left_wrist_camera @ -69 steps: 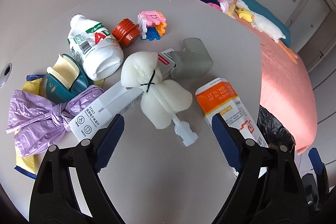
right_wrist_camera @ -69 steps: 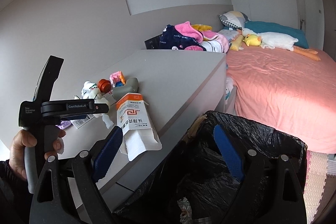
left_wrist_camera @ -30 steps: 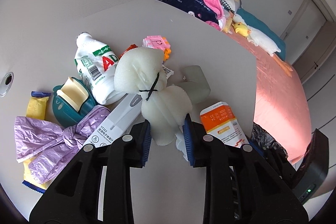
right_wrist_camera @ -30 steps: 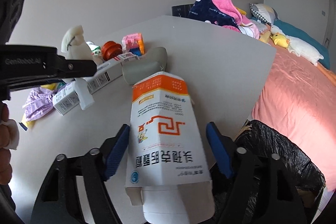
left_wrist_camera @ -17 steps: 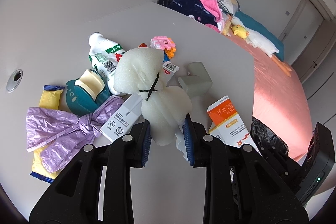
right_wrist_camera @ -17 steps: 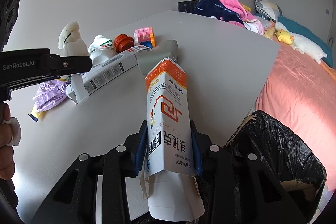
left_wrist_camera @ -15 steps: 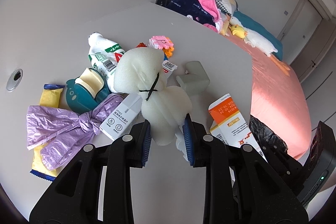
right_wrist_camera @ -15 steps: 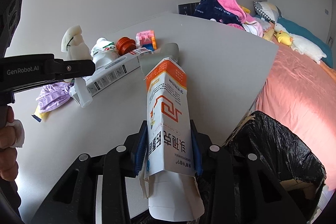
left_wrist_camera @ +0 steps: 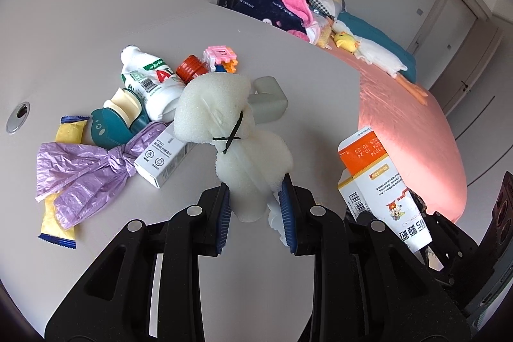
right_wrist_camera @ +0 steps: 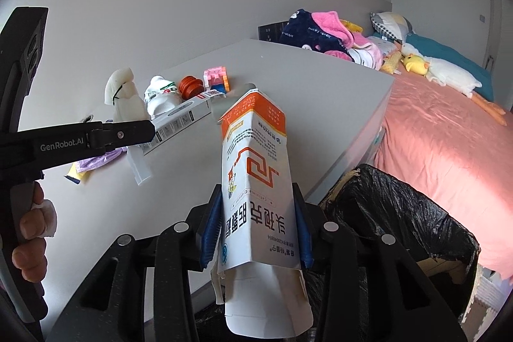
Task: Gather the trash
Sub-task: 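Carry both items over the black trash bag and open both grippers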
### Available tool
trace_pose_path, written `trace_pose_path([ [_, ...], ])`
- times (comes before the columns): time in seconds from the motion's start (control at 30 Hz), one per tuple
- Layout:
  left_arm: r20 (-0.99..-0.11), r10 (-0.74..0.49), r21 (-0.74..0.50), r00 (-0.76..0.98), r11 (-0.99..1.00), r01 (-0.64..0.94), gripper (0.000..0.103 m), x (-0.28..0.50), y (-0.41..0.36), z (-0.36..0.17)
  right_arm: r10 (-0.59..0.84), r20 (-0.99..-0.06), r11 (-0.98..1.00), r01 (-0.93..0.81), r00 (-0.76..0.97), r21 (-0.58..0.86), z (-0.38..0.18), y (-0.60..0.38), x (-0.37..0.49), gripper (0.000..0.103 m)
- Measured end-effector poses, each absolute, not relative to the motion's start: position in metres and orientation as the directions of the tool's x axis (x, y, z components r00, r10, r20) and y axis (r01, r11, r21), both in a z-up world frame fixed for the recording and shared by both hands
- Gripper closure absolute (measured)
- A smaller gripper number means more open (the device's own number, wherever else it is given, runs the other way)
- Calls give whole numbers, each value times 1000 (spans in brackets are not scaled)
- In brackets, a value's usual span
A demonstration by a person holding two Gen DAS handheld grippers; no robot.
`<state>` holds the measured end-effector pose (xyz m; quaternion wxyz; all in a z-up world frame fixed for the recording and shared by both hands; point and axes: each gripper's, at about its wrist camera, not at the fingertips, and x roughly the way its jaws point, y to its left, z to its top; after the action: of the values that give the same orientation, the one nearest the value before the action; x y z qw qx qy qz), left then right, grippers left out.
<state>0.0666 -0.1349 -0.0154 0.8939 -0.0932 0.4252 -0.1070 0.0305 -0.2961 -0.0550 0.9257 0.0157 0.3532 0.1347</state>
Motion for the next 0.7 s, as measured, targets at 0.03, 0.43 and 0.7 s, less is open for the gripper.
trace_pose_path([
  [0.03,-739,-275,-258,615,959,119,76,64,-137,-15,259,-648,964,-235,716,126,-54,-298,28,61],
  [0.43,-743,-316,-241,590,949,205,76,49,-172,-16,237,-637,972,-180,734,154,-52,-326,3,59],
  [0.7,-749,-344,-234,566,937,260,76,44,-195,-20,212,-632,976,-130,745,175,-52,-349,-9,58],
])
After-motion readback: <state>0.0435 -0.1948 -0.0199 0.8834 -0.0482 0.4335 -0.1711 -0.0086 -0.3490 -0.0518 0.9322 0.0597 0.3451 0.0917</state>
